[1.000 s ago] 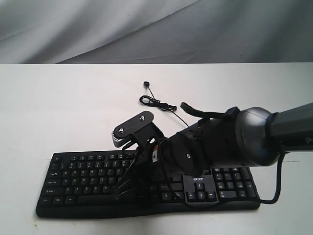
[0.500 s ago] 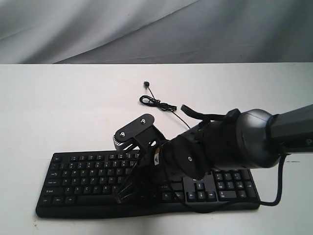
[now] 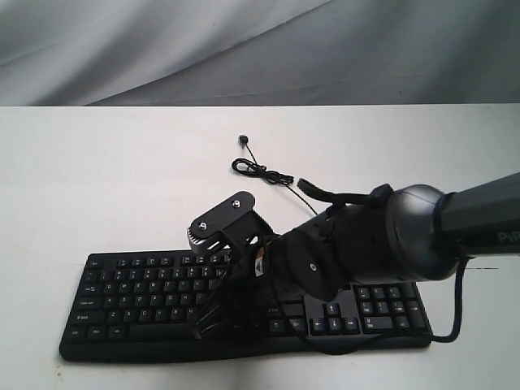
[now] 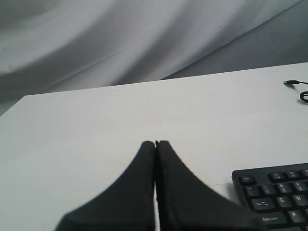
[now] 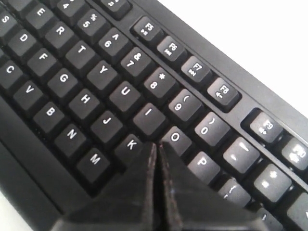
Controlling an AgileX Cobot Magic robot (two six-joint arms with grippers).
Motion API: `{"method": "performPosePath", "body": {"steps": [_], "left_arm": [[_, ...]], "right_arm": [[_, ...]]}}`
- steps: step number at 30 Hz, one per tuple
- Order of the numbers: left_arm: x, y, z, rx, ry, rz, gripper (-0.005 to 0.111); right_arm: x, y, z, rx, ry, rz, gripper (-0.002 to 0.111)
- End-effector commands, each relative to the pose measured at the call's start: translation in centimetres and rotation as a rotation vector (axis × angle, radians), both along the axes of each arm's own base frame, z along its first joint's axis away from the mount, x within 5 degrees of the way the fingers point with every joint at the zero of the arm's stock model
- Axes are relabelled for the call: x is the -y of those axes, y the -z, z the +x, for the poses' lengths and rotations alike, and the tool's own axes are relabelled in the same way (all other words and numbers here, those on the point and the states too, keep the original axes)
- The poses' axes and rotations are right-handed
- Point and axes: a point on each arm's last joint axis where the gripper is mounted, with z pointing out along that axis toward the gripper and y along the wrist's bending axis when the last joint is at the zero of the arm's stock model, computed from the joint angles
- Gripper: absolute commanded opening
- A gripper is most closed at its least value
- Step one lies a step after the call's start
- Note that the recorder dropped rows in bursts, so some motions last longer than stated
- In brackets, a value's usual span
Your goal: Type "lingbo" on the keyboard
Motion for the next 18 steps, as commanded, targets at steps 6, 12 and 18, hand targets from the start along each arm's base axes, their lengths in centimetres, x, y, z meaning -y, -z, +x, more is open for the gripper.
{"method": "performPosePath", "body": {"steps": [6, 12, 18], "left_arm": [[0.1, 0.0, 0.0, 0.010, 0.008, -0.005, 0.000], [0.1, 0.0, 0.0, 0.010, 0.008, -0.005, 0.000], [0.1, 0.0, 0.0, 0.010, 0.008, -0.005, 0.000]], "right_arm": [[0.3, -1.5, -0.1, 0.025, -0.020, 0.006, 0.000], [-0.3, -2.9, 0.4, 0.058, -0.035, 0.027, 0.000], [-1.4, -2.9, 1.3, 0.060, -0.046, 0.022, 0.000]]}}
